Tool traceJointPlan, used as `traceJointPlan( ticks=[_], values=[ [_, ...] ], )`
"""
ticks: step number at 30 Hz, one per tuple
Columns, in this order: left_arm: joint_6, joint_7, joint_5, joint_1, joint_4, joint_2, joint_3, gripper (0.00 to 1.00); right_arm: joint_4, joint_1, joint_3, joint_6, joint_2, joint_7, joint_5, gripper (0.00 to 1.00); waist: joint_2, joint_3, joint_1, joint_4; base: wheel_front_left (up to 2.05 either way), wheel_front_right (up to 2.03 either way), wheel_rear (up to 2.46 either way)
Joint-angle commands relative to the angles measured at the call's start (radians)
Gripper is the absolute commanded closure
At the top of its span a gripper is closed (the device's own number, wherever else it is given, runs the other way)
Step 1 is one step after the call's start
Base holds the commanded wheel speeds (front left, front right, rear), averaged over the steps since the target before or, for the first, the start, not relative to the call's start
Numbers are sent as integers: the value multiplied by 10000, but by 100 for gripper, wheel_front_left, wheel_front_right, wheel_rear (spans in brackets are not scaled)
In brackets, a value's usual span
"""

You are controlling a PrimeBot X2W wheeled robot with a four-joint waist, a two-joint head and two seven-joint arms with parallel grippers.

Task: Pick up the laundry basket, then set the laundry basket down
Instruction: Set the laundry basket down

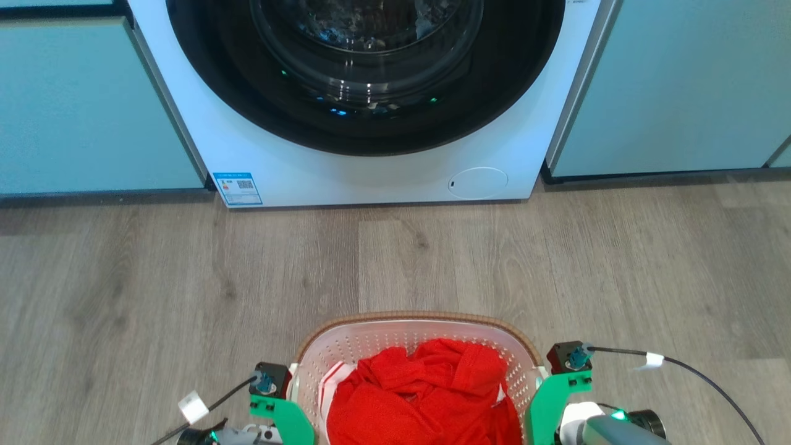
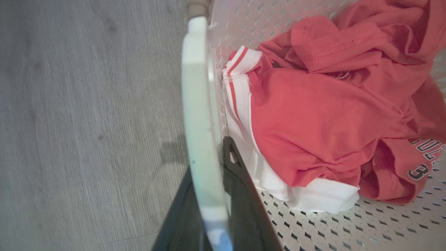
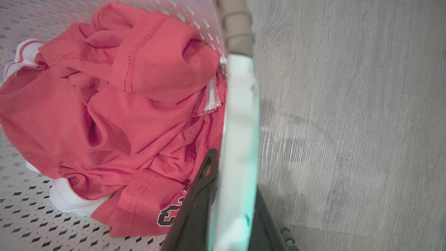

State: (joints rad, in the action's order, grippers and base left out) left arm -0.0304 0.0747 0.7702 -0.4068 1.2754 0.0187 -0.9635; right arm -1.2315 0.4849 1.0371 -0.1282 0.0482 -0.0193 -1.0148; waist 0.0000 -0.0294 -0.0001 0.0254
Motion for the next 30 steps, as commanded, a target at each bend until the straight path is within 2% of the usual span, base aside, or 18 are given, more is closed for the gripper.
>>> traceJointPlan(
  ticks=[1, 8, 13, 21, 26, 30],
  values=[
    [122, 66, 41, -402, 59, 315, 111, 100, 35, 240, 144, -25, 20, 85, 7, 100, 0, -63, 1, -3, 0, 0, 0],
    [133, 89, 77, -708, 72, 315, 42, 100, -15, 566, 238, -25, 20, 135, -60, 100, 0, -587, 1, -19, 0, 0, 0],
    [142, 143, 52, -1399, 85, 327, 42, 100, -113, 1211, 273, -25, 20, 173, -15, 100, 0, -1463, 1, -17, 0, 0, 0],
    [230, 465, -31, -3253, 79, 380, 123, 100, -436, 3286, 125, -25, 20, 513, 323, 100, 0, -3904, 1, 128, 0, 0, 0],
    [468, 915, -70, -4462, 68, 381, 234, 100, -569, 4653, -100, -25, 20, 776, 669, 100, 0, -5555, 1, 248, 0, 0, 0],
    [562, 1087, -80, -4961, 76, 383, 274, 100, -585, 5160, -324, -25, 22, 818, 939, 100, 0, -6274, 1, 270, 0, 0, 0]
  ],
)
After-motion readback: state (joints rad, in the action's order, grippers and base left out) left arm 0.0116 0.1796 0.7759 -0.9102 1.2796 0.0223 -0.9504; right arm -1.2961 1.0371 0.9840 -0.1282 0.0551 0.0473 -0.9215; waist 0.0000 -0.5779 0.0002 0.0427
